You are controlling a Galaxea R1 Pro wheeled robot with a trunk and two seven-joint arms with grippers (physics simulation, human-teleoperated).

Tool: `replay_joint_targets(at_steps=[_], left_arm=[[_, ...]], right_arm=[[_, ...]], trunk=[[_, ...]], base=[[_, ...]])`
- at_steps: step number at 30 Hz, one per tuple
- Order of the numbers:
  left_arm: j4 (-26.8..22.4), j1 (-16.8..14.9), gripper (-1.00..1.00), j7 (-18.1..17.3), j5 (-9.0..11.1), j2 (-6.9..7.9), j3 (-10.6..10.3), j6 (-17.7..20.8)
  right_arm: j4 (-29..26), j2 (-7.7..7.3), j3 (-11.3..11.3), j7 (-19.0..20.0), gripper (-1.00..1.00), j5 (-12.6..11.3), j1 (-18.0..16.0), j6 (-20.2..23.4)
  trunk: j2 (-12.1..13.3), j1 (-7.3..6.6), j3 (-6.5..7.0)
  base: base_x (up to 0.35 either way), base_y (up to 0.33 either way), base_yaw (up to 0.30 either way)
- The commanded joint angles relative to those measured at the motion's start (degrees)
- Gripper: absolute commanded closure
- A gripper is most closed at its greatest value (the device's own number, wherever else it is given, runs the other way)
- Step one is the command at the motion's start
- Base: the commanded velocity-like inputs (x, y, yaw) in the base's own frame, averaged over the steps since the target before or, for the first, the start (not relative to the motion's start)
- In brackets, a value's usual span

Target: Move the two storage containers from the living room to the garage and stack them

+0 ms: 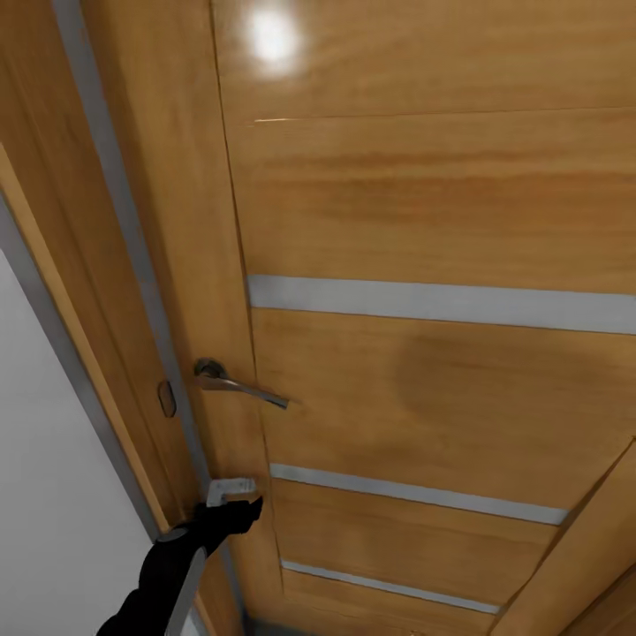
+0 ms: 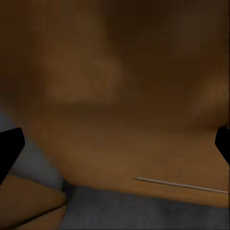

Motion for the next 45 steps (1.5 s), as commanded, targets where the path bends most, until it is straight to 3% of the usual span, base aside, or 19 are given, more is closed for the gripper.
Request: replay_joint_targets(at_steps=[1, 4, 12, 15, 16, 17, 20, 26, 29, 30, 36, 45], left_arm=[[0.06, -0.91, -1.00, 0.19, -0.11, -0.01, 0.08, 0.25], [0.21, -3.33, -1.00, 0.23, -0.09, -0.02, 0.14, 0.20], [3.45, -9.17, -1.00, 0.32, 2.72, -0.01, 0.34, 0.19], [9.05, -13.73, -1.00, 0.32, 3.19, -0.01, 0.42, 0.09], [12.15, -16.19, -1.00, 0.32, 4.29, -0.01, 0.45, 0.01], [17.40, -20.03, -1.00, 0.40, 7.35, 0.05, 0.52, -0.16], [21.05, -22.86, -1.00, 0.41, 8.53, 0.07, 0.59, -1.07], [27.12, -27.22, -1.00, 0.41, 8.83, 0.07, 1.12, -1.83], [34.75, -31.83, -1.00, 0.41, 8.93, 0.11, 3.63, -5.89], [40.13, -34.76, -1.00, 0.41, 9.00, 0.16, 6.21, -8.58], [41.52, -35.45, -1.00, 0.41, 9.03, 0.16, 7.66, -11.97], [41.52, -35.48, -1.00, 0.41, 9.07, 0.25, 7.75, -12.54]], right_arm=[[0.04, -0.01, 0.03, -0.02, -1.00, 0.51, -0.04, -0.15], [0.04, 0.00, 0.03, -0.02, -1.00, 0.57, -0.07, -0.15], [0.04, 0.00, 0.03, -0.02, -1.00, 0.58, -0.05, -0.15], [0.04, 0.00, 0.03, -0.02, -1.00, 0.58, -0.06, -0.15], [0.04, 0.00, 0.03, -0.02, -1.00, 0.58, -0.06, -0.15], [0.04, 0.00, 0.03, -0.02, -1.00, 0.58, -0.04, -0.15], [0.04, 0.00, 0.03, -0.02, -1.00, 0.58, -0.03, -0.15], [0.04, 0.00, 0.03, -0.02, -1.00, 0.58, -0.04, -0.15], [0.04, 0.00, 0.03, -0.02, -1.00, 0.58, -0.04, -0.15], [0.04, 0.00, 0.31, -0.02, -1.00, 0.58, -0.06, -0.16], [0.04, 0.00, 0.37, -0.02, -1.00, 0.58, -0.07, -0.19], [0.04, -0.06, 0.38, -0.02, -1.00, 0.58, -0.07, -0.18]], trunk=[[-0.03, 0.00, -0.05], [-0.03, 0.00, -0.05], [-0.03, 0.00, -0.05], [-0.03, 0.00, -0.05], [-0.03, 0.00, -0.05], [-0.03, 0.00, -0.05], [-0.03, 0.00, -0.05], [-0.03, 0.00, -0.05], [-0.03, 0.00, -0.05], [-0.03, 0.00, -0.05], [-0.03, 0.00, -0.05], [-0.03, 0.00, -0.05]], base=[[0.000, 0.000, 0.000], [0.000, 0.000, 0.000], [0.000, 0.000, 0.000], [0.000, 0.000, 0.000], [0.000, 0.000, 0.000], [0.000, 0.000, 0.000], [0.000, 0.000, 0.000], [0.000, 0.000, 0.000], [0.000, 0.000, 0.000], [0.000, 0.000, 0.000], [0.000, 0.000, 0.000], [0.000, 0.000, 0.000]])
